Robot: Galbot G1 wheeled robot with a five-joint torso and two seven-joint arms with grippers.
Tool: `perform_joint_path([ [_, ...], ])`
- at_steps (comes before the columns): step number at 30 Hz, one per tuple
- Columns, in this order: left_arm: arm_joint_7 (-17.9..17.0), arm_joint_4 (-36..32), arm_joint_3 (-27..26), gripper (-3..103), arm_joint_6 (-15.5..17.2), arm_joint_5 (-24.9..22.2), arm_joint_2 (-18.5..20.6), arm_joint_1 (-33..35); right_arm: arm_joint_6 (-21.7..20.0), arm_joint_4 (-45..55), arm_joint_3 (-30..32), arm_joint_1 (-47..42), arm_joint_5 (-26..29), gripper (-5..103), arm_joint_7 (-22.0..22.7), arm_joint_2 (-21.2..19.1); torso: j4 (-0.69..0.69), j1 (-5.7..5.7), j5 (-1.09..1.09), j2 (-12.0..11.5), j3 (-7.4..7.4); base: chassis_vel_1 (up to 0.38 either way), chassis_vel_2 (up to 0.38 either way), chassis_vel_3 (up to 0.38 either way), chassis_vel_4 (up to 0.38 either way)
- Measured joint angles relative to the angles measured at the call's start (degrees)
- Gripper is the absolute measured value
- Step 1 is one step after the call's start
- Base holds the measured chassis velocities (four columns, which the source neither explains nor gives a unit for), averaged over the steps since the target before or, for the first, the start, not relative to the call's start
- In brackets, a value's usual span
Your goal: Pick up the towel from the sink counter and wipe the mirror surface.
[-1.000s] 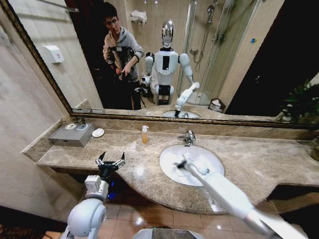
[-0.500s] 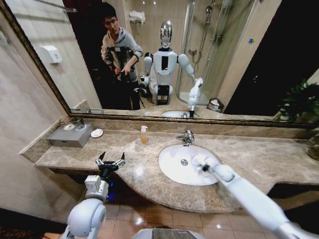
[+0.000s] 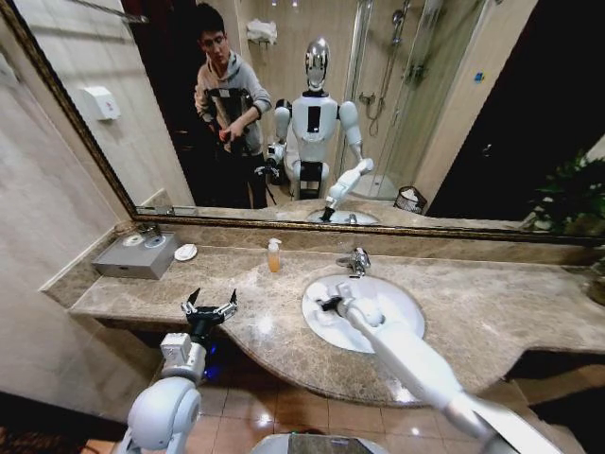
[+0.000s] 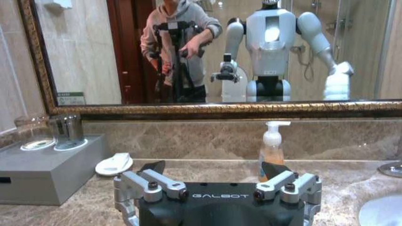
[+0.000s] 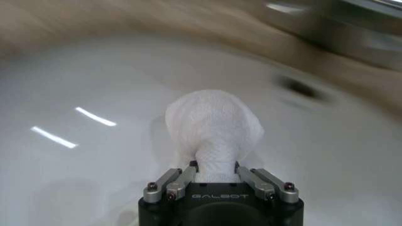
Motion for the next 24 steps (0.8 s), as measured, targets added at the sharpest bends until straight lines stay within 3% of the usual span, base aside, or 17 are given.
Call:
perform_joint_path([
  [1, 0.0, 0.0, 0.0, 100, 0.0, 0.0, 0.0, 0.0, 0.0, 0.0, 0.0, 0.0, 0.0, 18, 0.0, 0.0, 0.00, 0.00, 0.00, 0.0, 0.00, 0.000, 0.000, 0.000, 0.000],
  [3, 0.0, 0.0, 0.0, 100, 0.0, 0.0, 0.0, 0.0, 1.6, 1.6, 4.5, -3.7, -4.0, 18, -1.5, -5.2, -0.08, 0.00, 0.00, 0.0, 0.00, 0.000, 0.000, 0.000, 0.000],
  [4, 0.0, 0.0, 0.0, 100, 0.0, 0.0, 0.0, 0.0, 1.6, 1.6, 4.5, -3.7, -4.0, 18, -1.5, -5.2, -0.08, 0.00, 0.00, 0.0, 0.00, 0.000, 0.000, 0.000, 0.000],
  [7, 0.0, 0.0, 0.0, 100, 0.0, 0.0, 0.0, 0.0, 2.4, 8.9, 8.4, -9.0, -0.8, 18, -1.0, -10.9, -0.01, -0.01, 0.02, 0.0, -0.01, 0.000, 0.000, 0.000, 0.000],
  [12, 0.0, 0.0, 0.0, 100, 0.0, 0.0, 0.0, 0.0, 2.9, 19.4, 12.6, -14.2, 4.1, 18, 3.1, -14.3, 0.03, -0.01, 0.01, 0.0, -0.01, 0.000, 0.000, 0.000, 0.000],
  [15, 0.0, 0.0, 0.0, 100, 0.0, 0.0, 0.0, 0.0, 2.9, 26.9, 18.7, -18.4, 6.8, 18, 5.2, -16.6, 0.05, -0.01, -0.03, 0.0, -0.01, 0.000, 0.000, 0.000, 0.000],
  [24, 0.0, 0.0, 0.0, 100, 0.0, 0.0, 0.0, 0.0, 4.3, 26.8, 30.0, -24.7, 6.1, 18, 3.7, -24.1, 0.00, -0.01, 0.00, 0.0, -0.01, 0.000, 0.000, 0.000, 0.000],
])
